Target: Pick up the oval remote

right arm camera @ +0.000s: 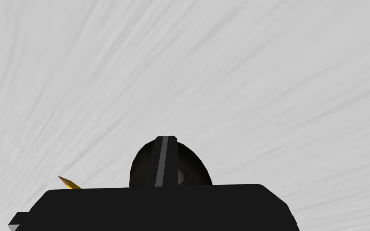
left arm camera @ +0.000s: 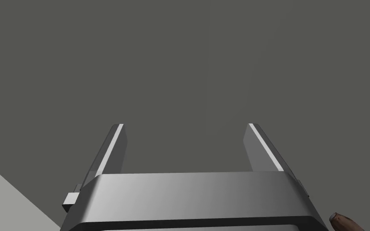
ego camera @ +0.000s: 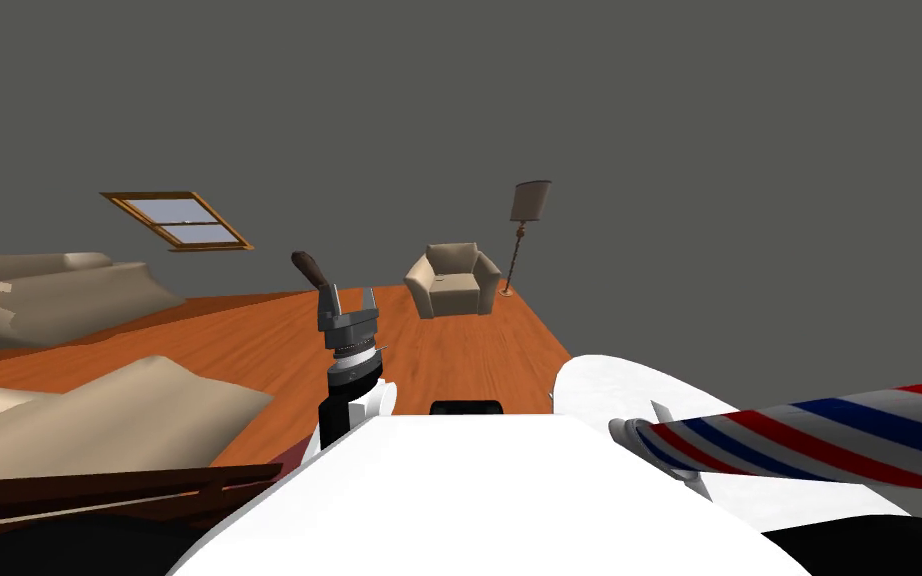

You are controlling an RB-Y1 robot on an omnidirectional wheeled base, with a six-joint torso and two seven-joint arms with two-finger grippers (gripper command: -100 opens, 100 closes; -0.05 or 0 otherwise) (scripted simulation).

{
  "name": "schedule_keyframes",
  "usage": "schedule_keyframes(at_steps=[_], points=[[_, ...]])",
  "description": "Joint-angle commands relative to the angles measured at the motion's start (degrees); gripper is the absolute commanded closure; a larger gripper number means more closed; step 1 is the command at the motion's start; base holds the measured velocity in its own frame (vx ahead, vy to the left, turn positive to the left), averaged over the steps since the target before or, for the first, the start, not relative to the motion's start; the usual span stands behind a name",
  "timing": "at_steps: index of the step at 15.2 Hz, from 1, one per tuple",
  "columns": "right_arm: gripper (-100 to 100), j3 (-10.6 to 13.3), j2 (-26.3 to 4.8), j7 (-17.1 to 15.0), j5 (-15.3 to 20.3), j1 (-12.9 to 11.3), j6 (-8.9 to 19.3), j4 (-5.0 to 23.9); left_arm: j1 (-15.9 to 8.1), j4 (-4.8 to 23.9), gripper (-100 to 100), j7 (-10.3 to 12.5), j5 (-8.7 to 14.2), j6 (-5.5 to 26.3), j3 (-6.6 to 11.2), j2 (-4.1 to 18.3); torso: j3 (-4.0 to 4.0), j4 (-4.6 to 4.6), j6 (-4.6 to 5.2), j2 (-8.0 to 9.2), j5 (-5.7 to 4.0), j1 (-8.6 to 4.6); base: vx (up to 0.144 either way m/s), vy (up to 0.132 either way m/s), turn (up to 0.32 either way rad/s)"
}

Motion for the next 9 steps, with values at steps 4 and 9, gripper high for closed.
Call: schedule_keyframes(at_steps=[4,9], points=[[100,-1.17,-2.05,4.54,-2.49,2.05,-0.4,-2.47,0.01,0.0,0,0.0,0.0,0.0,0.0,0.0,-0.15,-0.06,-0.02,-0.25,-0.01,-0.02,0.093,0.014,-0.135],[-100,-3.85,-2.74,5.21,-5.4,2.38,0.6,-1.67,0.0,0.0,0,0.0,0.0,0.0,0.0,0.0,-0.12,-0.05,-0.04,-0.19,-0.02,-0.07,0.057,0.013,-0.078]])
